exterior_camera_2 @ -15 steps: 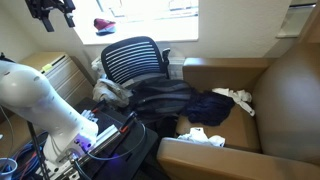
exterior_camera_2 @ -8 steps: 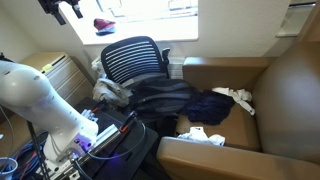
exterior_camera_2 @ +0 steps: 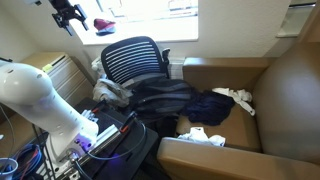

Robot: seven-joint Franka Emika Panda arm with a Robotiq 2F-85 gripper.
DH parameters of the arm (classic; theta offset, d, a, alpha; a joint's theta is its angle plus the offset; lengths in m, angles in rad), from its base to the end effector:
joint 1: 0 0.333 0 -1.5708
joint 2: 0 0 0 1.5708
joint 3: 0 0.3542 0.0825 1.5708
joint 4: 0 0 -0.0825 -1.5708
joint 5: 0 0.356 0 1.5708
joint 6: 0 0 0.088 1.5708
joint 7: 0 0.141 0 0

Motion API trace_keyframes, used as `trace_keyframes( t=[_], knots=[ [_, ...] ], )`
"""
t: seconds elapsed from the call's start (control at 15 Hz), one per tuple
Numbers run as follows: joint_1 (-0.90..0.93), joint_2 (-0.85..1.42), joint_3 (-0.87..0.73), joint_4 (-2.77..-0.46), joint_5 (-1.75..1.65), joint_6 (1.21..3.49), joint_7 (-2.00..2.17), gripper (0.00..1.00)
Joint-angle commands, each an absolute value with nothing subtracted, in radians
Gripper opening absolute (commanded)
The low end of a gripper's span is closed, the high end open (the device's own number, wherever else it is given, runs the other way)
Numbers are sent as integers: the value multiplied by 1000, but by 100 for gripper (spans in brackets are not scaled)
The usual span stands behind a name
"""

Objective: Remove the clothing from the left armrest of the black chair and place it on the sofa

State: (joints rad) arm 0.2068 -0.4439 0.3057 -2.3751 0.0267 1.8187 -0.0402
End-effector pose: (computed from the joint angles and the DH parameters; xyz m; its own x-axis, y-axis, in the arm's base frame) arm 0.3072 0.1871 0.4819 0.8693 0.4763 -0.1325 0.4897 -0.8662 0.0994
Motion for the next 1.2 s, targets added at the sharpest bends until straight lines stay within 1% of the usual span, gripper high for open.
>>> trace_keyframes(
  t=[0.0,0.13,0.27,0.33,0.47,0.67,0.8,0.93,1.13],
  knots=[
    [233,-392,267,-2344,43,1819,-60,100],
    [230,-351,250,-2319,46,1818,-72,100],
    [236,-362,254,-2322,45,1818,-67,100],
    [241,-322,245,-2313,62,1850,-95,100],
    [248,-162,253,-2288,72,1924,-139,100],
    [258,-2,240,-2250,107,2008,-301,100],
    [244,129,241,-2191,74,2002,-386,100],
    [227,237,241,-2121,68,1945,-471,100],
    [193,343,256,-2047,88,1902,-634,100]
  ],
)
